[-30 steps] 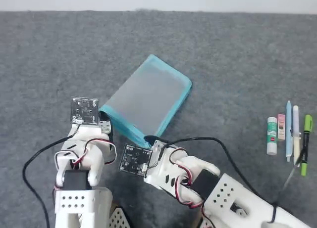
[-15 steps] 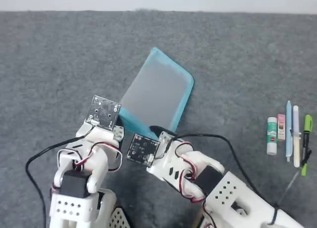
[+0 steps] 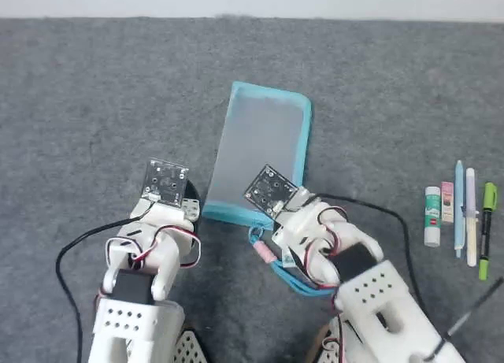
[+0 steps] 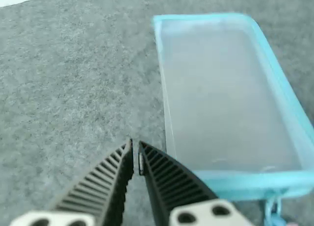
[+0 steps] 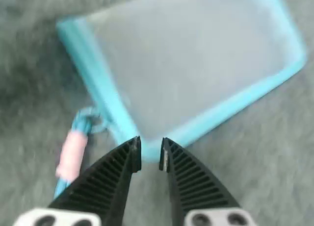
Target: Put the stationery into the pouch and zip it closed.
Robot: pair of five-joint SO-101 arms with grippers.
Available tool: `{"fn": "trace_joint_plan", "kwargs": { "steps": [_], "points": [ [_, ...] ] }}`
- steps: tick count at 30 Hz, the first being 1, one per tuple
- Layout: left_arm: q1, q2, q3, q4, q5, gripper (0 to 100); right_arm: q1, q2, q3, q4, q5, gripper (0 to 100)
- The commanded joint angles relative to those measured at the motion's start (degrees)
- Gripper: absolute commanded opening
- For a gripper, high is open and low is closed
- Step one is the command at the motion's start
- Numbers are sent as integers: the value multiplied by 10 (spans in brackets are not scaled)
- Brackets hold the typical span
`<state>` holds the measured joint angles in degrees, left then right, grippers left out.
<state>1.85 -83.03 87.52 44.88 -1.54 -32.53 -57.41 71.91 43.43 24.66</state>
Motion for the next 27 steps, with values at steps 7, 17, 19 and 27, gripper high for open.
{"fn": "trace_joint_plan", "kwargs": {
  "steps": [7,17,19,27],
  "points": [
    [-125,-9,-26,-18,28,135,-98,138,-135,136,-54,159],
    [-243,-6,-36,-29,27,119,-161,319,-171,62,-76,170],
    [-243,-6,-36,-29,27,119,-161,351,-171,42,-76,170],
    [-240,-10,-30,-30,27,119,-106,420,-171,-44,-77,168]
  ]
}}
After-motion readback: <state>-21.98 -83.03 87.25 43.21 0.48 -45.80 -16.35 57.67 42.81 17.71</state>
